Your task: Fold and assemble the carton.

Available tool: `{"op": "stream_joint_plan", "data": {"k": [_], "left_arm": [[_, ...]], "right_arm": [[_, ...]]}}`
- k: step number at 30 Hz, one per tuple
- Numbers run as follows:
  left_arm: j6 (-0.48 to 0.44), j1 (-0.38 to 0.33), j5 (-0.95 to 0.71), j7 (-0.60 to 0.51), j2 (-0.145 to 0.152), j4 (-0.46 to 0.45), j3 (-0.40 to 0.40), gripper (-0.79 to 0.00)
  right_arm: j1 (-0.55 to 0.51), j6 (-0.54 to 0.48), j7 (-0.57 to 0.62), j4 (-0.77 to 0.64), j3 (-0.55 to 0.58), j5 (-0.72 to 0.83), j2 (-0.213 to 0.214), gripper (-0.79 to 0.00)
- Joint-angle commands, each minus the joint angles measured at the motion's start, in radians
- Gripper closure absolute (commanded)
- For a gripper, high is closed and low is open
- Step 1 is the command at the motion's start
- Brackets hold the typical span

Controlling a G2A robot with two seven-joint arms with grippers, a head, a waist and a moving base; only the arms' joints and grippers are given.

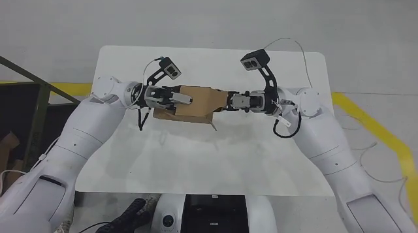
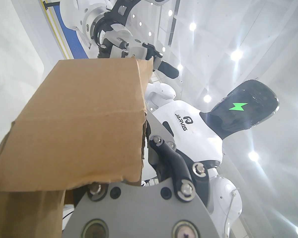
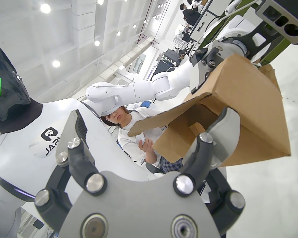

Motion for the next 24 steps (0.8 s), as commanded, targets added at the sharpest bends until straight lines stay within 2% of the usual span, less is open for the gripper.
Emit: {"op": "stream_joint_plan", "data": {"k": [1, 12, 20, 24], "left_arm": [[0.000, 0.000, 0.000, 0.000, 0.000, 0.000, 0.000, 0.000], [0.000, 0.000, 0.000, 0.000, 0.000, 0.000, 0.000, 0.000], [0.000, 0.000, 0.000, 0.000, 0.000, 0.000, 0.000, 0.000], [0.000, 0.000, 0.000, 0.000, 0.000, 0.000, 0.000, 0.000]], "right_arm": [[-0.014, -0.009, -0.009, 0.001, 0.022, 0.005, 0.006, -0.785], [-0.164, 0.015, 0.015, -0.091, 0.158, -0.053, 0.061, -0.785], [-0.265, 0.069, 0.069, -0.214, 0.148, -0.084, 0.077, -0.785], [-0.292, 0.090, 0.076, -0.250, 0.130, -0.051, 0.076, -0.785]]}}
